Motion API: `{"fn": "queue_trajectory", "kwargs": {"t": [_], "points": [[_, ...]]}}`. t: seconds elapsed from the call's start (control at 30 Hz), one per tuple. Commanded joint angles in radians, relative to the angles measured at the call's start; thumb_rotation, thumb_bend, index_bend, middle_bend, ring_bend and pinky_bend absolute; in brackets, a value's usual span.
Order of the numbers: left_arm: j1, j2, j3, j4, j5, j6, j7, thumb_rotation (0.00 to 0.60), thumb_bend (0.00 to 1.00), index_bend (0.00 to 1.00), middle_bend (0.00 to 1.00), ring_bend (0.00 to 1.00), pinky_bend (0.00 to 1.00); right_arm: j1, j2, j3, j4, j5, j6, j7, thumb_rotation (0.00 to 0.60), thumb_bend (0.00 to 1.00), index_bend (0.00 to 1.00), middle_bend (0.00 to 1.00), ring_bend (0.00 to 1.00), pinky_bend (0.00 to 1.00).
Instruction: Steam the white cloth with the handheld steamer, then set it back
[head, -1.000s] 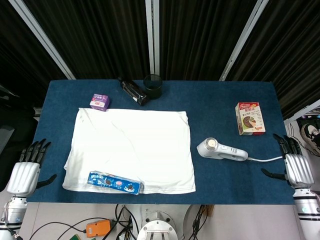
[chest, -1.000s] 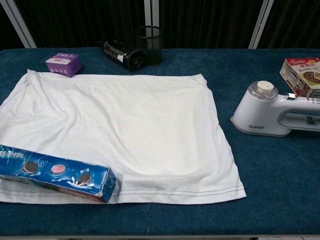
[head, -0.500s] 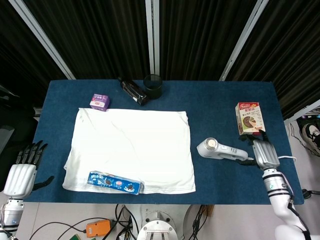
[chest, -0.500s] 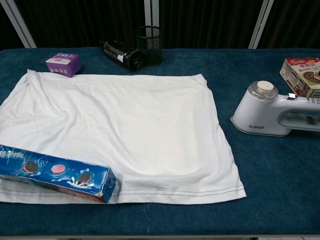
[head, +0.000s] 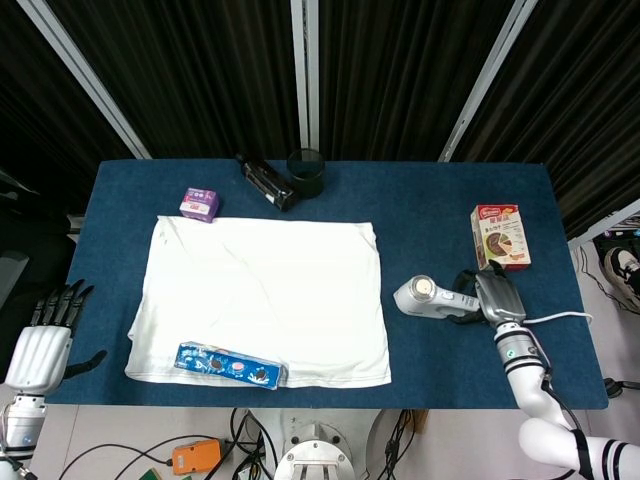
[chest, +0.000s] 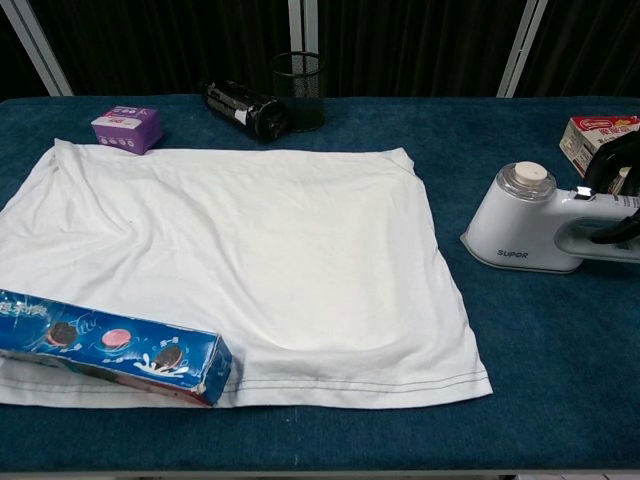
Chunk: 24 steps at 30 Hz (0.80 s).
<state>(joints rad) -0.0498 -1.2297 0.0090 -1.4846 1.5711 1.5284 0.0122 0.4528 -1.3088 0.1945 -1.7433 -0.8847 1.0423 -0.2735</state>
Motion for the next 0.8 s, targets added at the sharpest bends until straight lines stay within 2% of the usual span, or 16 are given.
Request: {"fn": "queue_trajectory", "kwargs": {"t": [0.03, 0.17, 0.8], "points": [[-0.001, 0.0, -0.001, 0.002, 0.0, -0.001, -0.001, 0.6, 0.08, 0.0, 0.03, 0.0, 0.0, 0.007, -0.006, -0.002, 0.005, 0.014, -0.002, -0.006, 0.6, 0.0, 0.54, 0.52, 0.55, 0.0], [-0.001, -0.002, -0.001, 0.006, -0.002, -0.003, -0.004, 0.6, 0.08, 0.0, 0.03, 0.0, 0.0, 0.012, -0.008, -0.007, 0.006, 0.029, -0.005, -0.004, 0.6, 0.0, 0.54, 0.54, 0.59, 0.0], [0.0, -0.009, -0.002, 0.022, -0.011, -0.007, -0.016, 0.6, 0.08, 0.0, 0.03, 0.0, 0.0, 0.035, -0.012, -0.033, 0.005, 0.059, -0.031, 0.001, 0.6, 0.0, 0.57, 0.59, 0.63, 0.0]]}}
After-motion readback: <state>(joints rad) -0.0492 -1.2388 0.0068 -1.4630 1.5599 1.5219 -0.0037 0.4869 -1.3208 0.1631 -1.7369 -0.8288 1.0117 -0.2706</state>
